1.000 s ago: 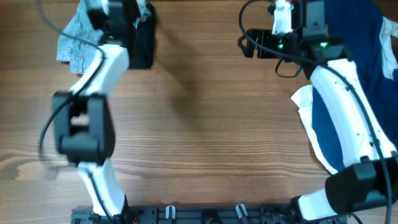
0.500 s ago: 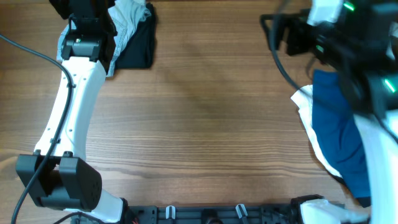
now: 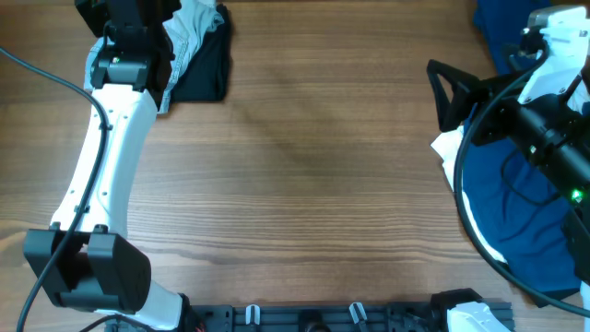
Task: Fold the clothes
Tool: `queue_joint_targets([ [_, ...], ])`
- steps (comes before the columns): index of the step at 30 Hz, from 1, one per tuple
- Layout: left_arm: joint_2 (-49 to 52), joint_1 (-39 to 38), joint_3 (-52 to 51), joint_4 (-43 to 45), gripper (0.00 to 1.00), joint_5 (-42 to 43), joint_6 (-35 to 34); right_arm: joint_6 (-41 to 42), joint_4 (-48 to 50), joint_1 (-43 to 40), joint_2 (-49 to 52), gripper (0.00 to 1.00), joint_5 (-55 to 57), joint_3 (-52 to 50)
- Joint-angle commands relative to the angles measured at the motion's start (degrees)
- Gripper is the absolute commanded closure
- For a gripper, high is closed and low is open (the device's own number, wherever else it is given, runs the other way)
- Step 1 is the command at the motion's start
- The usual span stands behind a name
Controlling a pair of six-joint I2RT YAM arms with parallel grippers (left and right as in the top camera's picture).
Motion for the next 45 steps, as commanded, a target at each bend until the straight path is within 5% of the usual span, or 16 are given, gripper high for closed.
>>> queue_joint_targets([
  [1, -0.57, 0.11, -0.07, -2.23, 0.0, 0.24, -0.52, -5.03, -0.02, 0.07, 0.55, 0.0, 1.7, -0.17],
  [6, -0.57, 0.11, -0.07, -5.46, 0.0, 0.24, -0.52, -10.01, 4.94, 0.07, -2.14, 0.0, 1.73, -7.82],
  [16, -0.57, 0.11, -0.07, -7.48, 0.0, 0.24, -0.52, -7.56, 37.83, -1.44, -30.93, 0.0, 1.05, -57.72],
  [23, -0.57, 0.11, -0.07, -7.45, 0.0, 0.24, -0.52, -6.1, 48.39, -1.49, -46.82, 0.0, 1.05, -81.96],
  [34, -0.57, 0.11, -0.07, -7.45, 0.0, 0.24, -0.52, -6.32, 49.09, -1.49, -64.65, 0.0, 1.05, -97.39],
  [45, -0.57, 0.11, -0.07, -7.45, 0.0, 0.24, -0.52, -6.32, 50.05, -1.42, -64.22, 0.0, 1.05, -98.77],
])
